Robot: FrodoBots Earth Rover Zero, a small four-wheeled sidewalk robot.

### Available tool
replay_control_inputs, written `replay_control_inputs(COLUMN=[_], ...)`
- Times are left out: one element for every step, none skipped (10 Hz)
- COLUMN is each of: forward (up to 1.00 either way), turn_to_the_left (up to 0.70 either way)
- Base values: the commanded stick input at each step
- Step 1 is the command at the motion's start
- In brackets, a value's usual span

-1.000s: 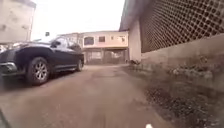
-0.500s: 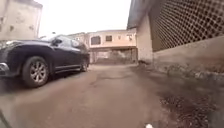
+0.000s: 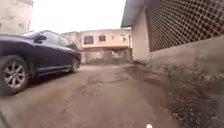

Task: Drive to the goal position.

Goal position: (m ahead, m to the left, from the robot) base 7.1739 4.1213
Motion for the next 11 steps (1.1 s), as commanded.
replay_control_inputs(forward=[1.0, 1.0, 1.0, 1.0, 1.0, 1.0, 1.0, 1.0, 1.0, 1.0, 1.0], turn_to_the_left=[0.12, 0.12, 0.09, -0.14, -0.28, -0.28, -0.18, -0.07, 0.05, 0.12, 0.12])
